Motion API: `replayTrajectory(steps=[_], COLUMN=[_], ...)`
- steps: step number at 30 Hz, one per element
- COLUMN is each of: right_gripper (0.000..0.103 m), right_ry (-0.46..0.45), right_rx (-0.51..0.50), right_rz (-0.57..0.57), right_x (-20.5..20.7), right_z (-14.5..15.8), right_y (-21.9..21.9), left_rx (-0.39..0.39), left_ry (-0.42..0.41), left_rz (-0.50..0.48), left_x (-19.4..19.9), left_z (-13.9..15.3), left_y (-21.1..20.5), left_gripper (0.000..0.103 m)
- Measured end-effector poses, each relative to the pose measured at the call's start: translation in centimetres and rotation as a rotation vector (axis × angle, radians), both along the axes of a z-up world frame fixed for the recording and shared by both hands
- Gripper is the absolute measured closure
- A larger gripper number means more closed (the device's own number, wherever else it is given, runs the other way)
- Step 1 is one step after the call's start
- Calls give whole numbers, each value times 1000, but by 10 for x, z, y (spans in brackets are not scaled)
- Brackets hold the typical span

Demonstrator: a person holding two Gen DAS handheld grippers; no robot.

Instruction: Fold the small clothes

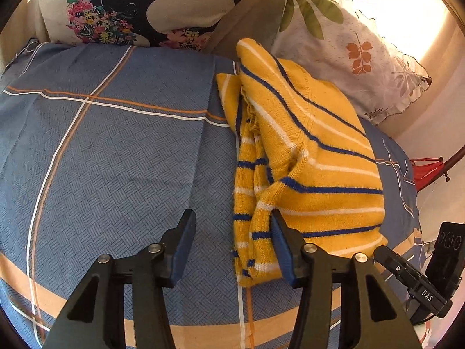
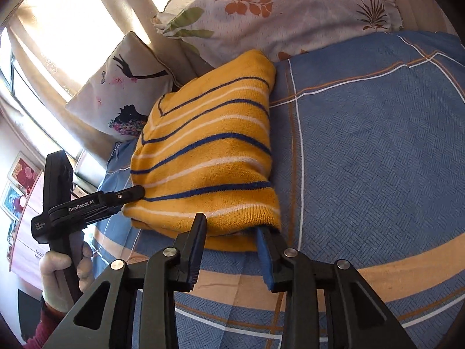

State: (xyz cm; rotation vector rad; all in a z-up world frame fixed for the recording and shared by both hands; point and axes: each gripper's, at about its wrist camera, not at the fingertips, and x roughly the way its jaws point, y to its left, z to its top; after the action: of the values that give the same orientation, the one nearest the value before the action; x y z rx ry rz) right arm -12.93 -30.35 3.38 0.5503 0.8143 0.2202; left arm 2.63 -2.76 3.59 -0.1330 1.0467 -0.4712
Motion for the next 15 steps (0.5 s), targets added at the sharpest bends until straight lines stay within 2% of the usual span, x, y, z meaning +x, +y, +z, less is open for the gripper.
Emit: replayTrajectory(steps=[4,5,7,12,15], right_gripper=[61,53,45,43,28], right_ry=[-31,-41,-71,-143,-223], right_rx=[-14,-34,-84,-135,-237], right_rz=[-17,-39,-93,-179,-277], right_x=[-13,-19,-32,-61,-83], right_z=[14,18,27,48,65], right_y=[-1,-4,-11,-25,-19], left_rx=[-56,-60,-50,-100,-101], left_ry=[4,-5,-39,-100,-159], left_rz=[27,38,67,115,139], left_x=[-8,-11,-20,-42,-62], left_z=[2,4,10,25,37], left_y=[21,27,35,53,55], left_gripper=[48,48,48,46,42])
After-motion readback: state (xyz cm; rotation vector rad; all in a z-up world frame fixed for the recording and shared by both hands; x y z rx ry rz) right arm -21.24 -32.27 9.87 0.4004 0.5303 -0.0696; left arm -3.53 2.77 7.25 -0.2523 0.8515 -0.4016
